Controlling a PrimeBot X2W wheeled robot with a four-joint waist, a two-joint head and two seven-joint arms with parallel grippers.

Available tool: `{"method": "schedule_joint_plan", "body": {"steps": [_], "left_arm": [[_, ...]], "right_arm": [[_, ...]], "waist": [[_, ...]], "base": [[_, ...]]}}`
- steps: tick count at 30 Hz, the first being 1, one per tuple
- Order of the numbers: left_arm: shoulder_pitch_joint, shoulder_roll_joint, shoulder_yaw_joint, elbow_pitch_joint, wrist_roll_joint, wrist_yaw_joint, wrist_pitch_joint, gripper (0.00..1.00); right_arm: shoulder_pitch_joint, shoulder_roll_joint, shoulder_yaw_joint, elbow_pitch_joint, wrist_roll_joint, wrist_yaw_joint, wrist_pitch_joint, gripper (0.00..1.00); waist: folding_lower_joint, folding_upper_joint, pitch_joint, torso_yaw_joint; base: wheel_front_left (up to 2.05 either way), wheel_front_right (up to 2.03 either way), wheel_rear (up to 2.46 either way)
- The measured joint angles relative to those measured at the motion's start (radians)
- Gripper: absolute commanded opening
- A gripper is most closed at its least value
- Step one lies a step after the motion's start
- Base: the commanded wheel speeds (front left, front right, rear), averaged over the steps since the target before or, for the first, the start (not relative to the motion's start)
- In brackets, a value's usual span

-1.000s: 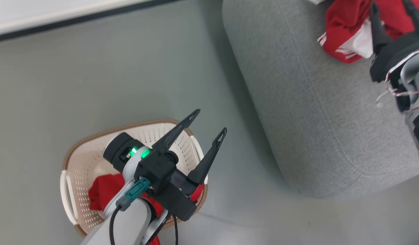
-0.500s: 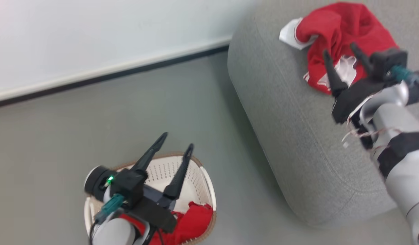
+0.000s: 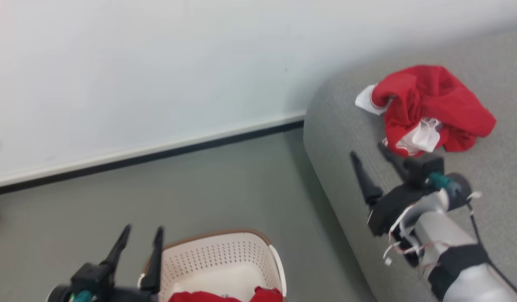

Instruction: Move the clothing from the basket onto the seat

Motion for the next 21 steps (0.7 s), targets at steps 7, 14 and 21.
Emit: {"method": "schedule_joint_plan", "body": {"steps": [7, 14, 21], "left_arm": [[0.105, 0.022, 0.076, -0.037, -0.014, 0.032, 0.000, 1.00], [0.168, 0.021, 0.114, -0.092, -0.015, 0.050, 0.000, 1.00], [0.241, 0.013, 0.142, -0.144, -0.012, 0.066, 0.000, 1.00]], "right_arm": [[0.143, 0.005, 0.006, -0.154, -0.020, -0.057, 0.000, 1.00], [0.291, 0.001, 0.002, -0.308, -0.043, -0.121, 0.000, 1.00], [0.437, -0.025, -0.022, -0.451, -0.064, -0.185, 0.000, 1.00]], "waist": [[0.0002, -0.0001, -0.064, 0.026], [0.0002, 0.0001, -0.081, 0.048], [0.0003, 0.0001, -0.080, 0.068]], "base": [[0.00, 0.00, 0.00], [0.00, 0.00, 0.00], [0.00, 0.00, 0.00]]}}
